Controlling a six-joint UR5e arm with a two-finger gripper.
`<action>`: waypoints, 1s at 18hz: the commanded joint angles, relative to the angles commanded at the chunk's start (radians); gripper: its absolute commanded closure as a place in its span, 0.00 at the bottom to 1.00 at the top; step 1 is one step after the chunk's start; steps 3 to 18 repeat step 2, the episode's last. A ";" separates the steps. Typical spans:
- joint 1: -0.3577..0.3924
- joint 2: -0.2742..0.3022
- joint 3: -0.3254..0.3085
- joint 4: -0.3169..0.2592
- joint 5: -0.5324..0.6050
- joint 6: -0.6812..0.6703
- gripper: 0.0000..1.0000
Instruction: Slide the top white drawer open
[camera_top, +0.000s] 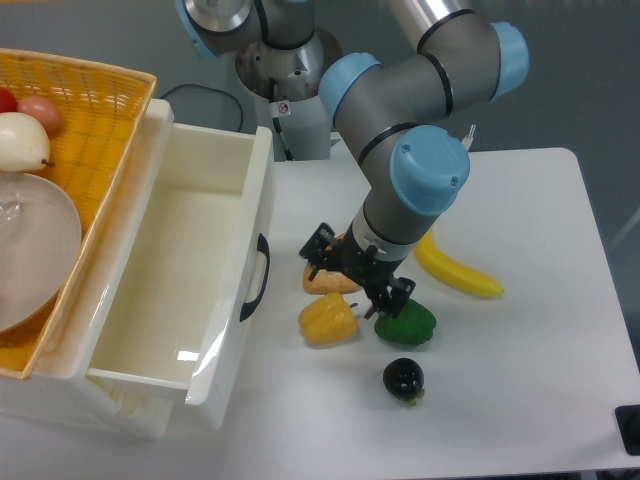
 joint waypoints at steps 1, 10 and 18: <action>0.002 0.000 0.002 0.008 0.000 0.002 0.00; 0.002 0.000 0.002 0.015 0.003 0.006 0.00; 0.002 0.000 0.002 0.015 0.003 0.006 0.00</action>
